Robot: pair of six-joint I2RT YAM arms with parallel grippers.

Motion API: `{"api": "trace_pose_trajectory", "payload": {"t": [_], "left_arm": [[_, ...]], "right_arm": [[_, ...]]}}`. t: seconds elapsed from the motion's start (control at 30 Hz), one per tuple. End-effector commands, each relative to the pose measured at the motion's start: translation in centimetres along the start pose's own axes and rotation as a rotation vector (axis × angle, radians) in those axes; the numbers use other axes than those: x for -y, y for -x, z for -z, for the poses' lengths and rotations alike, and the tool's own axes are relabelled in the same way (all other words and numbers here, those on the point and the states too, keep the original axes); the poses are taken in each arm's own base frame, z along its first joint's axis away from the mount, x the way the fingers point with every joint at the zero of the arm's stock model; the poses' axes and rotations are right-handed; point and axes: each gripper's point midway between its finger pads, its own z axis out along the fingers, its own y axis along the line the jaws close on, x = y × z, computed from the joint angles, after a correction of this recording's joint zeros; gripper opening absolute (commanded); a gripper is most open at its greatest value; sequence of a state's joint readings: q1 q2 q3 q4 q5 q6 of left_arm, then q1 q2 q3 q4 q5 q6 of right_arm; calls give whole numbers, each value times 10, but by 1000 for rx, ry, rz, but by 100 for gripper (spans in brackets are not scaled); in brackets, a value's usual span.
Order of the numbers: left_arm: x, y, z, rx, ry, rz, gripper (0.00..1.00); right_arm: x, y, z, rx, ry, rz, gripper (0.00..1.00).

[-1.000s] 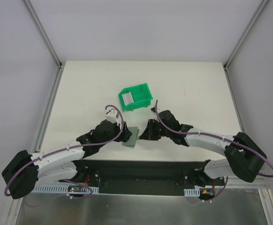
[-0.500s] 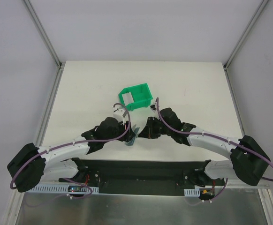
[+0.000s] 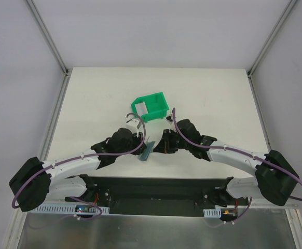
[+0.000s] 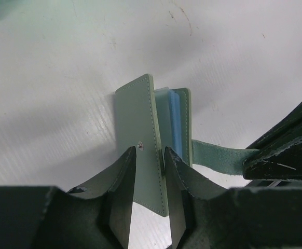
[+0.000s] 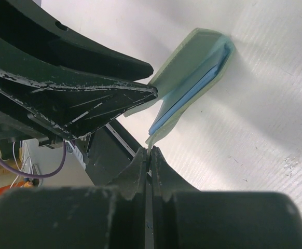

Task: Put the credit cards into the card holder
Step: Open the card holder at the center of the board.

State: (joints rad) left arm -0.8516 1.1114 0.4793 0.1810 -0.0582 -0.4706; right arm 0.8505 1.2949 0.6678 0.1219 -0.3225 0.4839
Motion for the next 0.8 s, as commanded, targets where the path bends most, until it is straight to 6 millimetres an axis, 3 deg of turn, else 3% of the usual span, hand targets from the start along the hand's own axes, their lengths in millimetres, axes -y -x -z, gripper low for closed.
{"api": "trace_pose_trajectory", "payload": {"t": [0.0,0.27,0.43,0.6,0.77], "left_arm": [[3,13,-2,23,15,-31,26],[2,17,-5,20,31,-51,19],[0,17,-5,20,43,-51,9],[-9,8,-3,-1,72,-52,1],[-18,1,0,-12,117,-31,0]], "right_arm": [[-21,18,5,41,55,39,1],[-21,18,4,37,55,36,1],[-19,18,3,37,45,34,1],[-19,20,4,45,41,42,1],[-25,27,3,43,50,57,1]]}}
